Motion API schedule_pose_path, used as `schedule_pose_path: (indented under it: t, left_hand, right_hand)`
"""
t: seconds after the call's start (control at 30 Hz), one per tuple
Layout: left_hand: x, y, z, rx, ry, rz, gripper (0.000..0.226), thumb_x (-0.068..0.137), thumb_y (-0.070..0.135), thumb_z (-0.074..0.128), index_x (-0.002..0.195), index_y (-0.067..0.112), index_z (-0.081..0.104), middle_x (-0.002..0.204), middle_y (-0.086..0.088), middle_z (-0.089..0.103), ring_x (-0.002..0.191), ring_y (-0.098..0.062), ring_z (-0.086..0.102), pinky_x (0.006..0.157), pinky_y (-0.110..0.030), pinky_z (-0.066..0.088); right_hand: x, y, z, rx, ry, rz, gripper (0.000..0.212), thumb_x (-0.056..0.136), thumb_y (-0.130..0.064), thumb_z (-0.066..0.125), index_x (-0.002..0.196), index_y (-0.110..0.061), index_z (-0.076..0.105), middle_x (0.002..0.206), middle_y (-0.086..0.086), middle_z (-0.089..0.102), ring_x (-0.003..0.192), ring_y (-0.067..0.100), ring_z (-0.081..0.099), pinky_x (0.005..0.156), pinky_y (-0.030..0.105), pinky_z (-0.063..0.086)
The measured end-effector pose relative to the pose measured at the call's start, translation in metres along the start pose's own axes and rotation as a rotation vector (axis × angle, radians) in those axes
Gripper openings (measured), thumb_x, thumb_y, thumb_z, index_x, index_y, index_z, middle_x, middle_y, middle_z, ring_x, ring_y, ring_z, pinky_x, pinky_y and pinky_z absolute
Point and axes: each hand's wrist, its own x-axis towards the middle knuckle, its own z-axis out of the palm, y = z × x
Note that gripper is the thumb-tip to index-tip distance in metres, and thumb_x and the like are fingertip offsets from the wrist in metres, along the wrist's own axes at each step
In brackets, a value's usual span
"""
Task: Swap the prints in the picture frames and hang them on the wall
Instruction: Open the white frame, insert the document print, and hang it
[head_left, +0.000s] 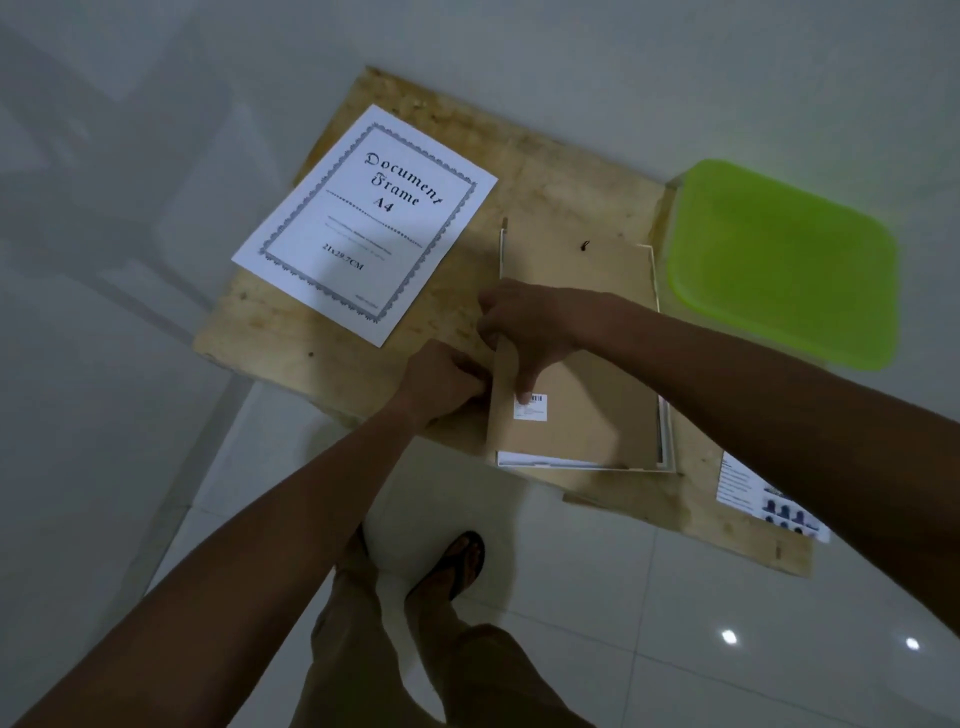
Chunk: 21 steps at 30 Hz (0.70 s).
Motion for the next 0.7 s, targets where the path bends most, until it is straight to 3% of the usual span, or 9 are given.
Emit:
schedule_pose_path:
  t: [0.07, 0.17, 0.27, 0.33, 0.43, 0.53, 0.6, 0.7]
  left_hand:
    - [0.000, -0.002, 0.001, -0.002, 0.005, 0.001, 0.018, 0.086, 0.019, 0.070, 0.102, 0.017, 0.079, 0.096, -0.001, 0.073, 0.088, -0.016, 0.064, 0.073, -0.020, 0.045]
    - [0.002, -0.004, 0.000, -0.137, -0.036, -0.071, 0.018, 0.086, 0.019, 0.073, 0.103, 0.014, 0.078, 0.100, -0.003, 0.075, 0.092, -0.020, 0.068, 0.087, -0.034, 0.055]
    - [-0.004, 0.002, -0.003, -0.428, -0.095, -0.160, 0.018, 0.094, 0.015, 0.065, 0.107, 0.007, 0.073, 0.105, -0.011, 0.074, 0.095, -0.025, 0.071, 0.092, -0.044, 0.057]
    - [-0.010, 0.006, -0.002, -0.581, -0.113, -0.201, 0.022, 0.101, 0.016, 0.054, 0.112, 0.006, 0.071, 0.108, -0.013, 0.074, 0.097, -0.027, 0.072, 0.092, -0.045, 0.057]
    - [-0.016, 0.012, 0.000, -0.621, -0.109, -0.166, 0.019, 0.098, 0.020, 0.060, 0.107, 0.009, 0.073, 0.098, -0.007, 0.077, 0.089, -0.023, 0.075, 0.080, -0.036, 0.061]
    - [-0.017, 0.018, 0.006, -0.457, -0.036, -0.066, 0.010, 0.089, 0.019, 0.073, 0.098, 0.016, 0.075, 0.085, 0.007, 0.076, 0.074, -0.006, 0.073, 0.062, -0.016, 0.055]
    - [-0.013, 0.020, 0.010, -0.359, 0.026, -0.068, 0.010, 0.090, 0.020, 0.072, 0.096, 0.014, 0.076, 0.089, 0.003, 0.076, 0.079, -0.009, 0.072, 0.068, -0.022, 0.057]
    - [-0.008, 0.019, 0.007, -0.445, 0.046, -0.175, 0.008, 0.094, 0.015, 0.063, 0.095, 0.011, 0.070, 0.097, -0.006, 0.074, 0.090, -0.025, 0.072, 0.079, -0.041, 0.059]
  right_hand:
    - [-0.003, 0.000, 0.001, -0.009, 0.012, -0.003, 0.067, 0.044, -0.061, 0.091, 0.090, -0.027, 0.054, 0.105, -0.003, 0.042, 0.103, 0.022, 0.044, 0.087, 0.041, 0.050]
    - [-0.018, 0.002, 0.011, 0.013, 0.060, 0.014, 0.071, 0.053, -0.057, 0.089, 0.110, -0.025, 0.061, 0.120, -0.001, 0.046, 0.112, 0.021, 0.041, 0.093, 0.038, 0.047]
    - [-0.038, -0.004, 0.033, 0.210, 0.286, 0.095, 0.072, 0.065, -0.054, 0.083, 0.126, -0.024, 0.062, 0.139, 0.005, 0.049, 0.119, 0.027, 0.050, 0.093, 0.039, 0.049]
    - [-0.049, -0.009, 0.058, 0.362, 0.531, 0.264, 0.060, 0.071, -0.050, 0.075, 0.124, -0.023, 0.065, 0.137, 0.006, 0.053, 0.116, 0.029, 0.057, 0.091, 0.042, 0.052]
    - [-0.071, -0.017, 0.098, 0.476, 0.841, 0.767, 0.042, 0.081, -0.042, 0.066, 0.118, -0.023, 0.069, 0.125, 0.005, 0.058, 0.110, 0.030, 0.059, 0.089, 0.044, 0.051]
    - [-0.090, -0.023, 0.131, 0.568, 0.814, 1.160, 0.042, 0.088, -0.044, 0.061, 0.123, -0.021, 0.061, 0.131, 0.010, 0.054, 0.116, 0.036, 0.052, 0.089, 0.045, 0.047]
    - [-0.094, -0.026, 0.144, 0.557, 0.761, 1.220, 0.048, 0.090, -0.052, 0.056, 0.127, -0.022, 0.054, 0.136, 0.009, 0.050, 0.120, 0.036, 0.047, 0.087, 0.047, 0.046]
    - [-0.089, -0.026, 0.151, 0.611, 0.763, 1.226, 0.057, 0.090, -0.062, 0.054, 0.128, -0.021, 0.052, 0.140, 0.004, 0.046, 0.120, 0.035, 0.045, 0.087, 0.049, 0.046]
